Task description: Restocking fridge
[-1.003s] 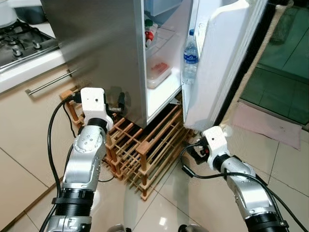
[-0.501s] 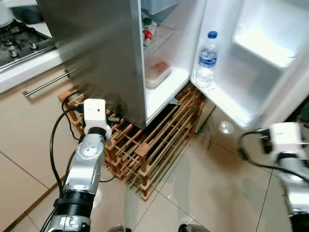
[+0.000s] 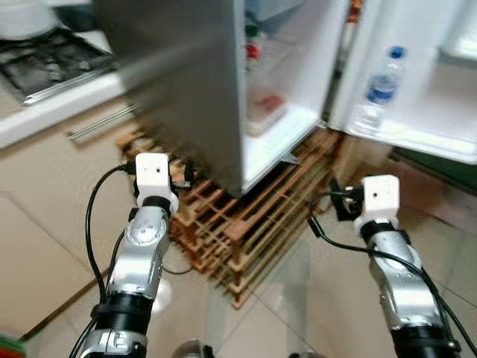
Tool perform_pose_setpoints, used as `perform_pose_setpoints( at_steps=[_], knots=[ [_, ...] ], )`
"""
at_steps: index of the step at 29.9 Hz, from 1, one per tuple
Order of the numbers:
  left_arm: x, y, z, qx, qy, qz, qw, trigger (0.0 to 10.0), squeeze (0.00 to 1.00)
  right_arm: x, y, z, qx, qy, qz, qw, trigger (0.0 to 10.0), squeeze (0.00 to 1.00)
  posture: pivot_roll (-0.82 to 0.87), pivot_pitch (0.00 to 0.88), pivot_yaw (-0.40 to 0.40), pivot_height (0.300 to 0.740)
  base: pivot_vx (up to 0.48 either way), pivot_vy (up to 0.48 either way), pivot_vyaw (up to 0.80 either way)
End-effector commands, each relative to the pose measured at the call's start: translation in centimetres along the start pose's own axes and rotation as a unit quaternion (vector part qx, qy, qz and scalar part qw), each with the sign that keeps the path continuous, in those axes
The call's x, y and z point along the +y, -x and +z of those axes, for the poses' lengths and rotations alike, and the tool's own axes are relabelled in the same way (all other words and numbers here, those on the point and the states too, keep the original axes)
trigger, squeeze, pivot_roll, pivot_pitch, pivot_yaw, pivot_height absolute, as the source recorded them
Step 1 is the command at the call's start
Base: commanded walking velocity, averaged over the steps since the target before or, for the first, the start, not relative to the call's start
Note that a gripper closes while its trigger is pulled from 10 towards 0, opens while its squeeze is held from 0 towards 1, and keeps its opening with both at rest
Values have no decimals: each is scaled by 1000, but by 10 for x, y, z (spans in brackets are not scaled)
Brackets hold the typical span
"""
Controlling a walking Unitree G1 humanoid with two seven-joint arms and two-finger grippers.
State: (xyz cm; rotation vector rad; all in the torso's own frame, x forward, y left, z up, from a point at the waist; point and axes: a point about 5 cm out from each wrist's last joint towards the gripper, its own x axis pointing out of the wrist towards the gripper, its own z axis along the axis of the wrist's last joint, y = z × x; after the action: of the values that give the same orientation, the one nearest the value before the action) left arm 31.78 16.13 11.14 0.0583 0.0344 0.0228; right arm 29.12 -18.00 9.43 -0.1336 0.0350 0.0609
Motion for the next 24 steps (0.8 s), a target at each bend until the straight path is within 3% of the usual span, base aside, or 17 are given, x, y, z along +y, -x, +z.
perform_pose_setpoints(
  at_steps=[1, 6, 11, 17, 24],
  knots=[
    [-1, 1, -1, -1, -11, 1, 1000, 10000, 0, 12, -6, 7, -19, -21, 15, 999, 10000, 0, -116, 0, 35, 740, -289, 0, 488],
    [0, 1, -1, -12, -23, 10, 1000, 10000, 0, 14, -6, 5, -29, -69, -7, 997, 10000, 0, -91, 0, 25, 740, -115, 0, 476],
    [7, 4, -1, -19, -5, 36, 999, 10000, 0, 13, -2, 2, -35, -68, -10, 997, 10000, 0, -79, 0, 19, 740, 0, 0, 463],
    [-3, 10, 1, -32, -5, 21, 999, 10000, 0, 18, -3, 0, -32, -66, 6, 997, 10000, 0, -55, 0, -1, 740, 0, 0, 466],
    [-3, 5, 5, -32, 7, 20, 999, 10000, 0, 17, -11, 4, -39, -61, 6, 997, 10000, 0, -55, 0, -5, 740, 0, -128, 459]
  ],
)
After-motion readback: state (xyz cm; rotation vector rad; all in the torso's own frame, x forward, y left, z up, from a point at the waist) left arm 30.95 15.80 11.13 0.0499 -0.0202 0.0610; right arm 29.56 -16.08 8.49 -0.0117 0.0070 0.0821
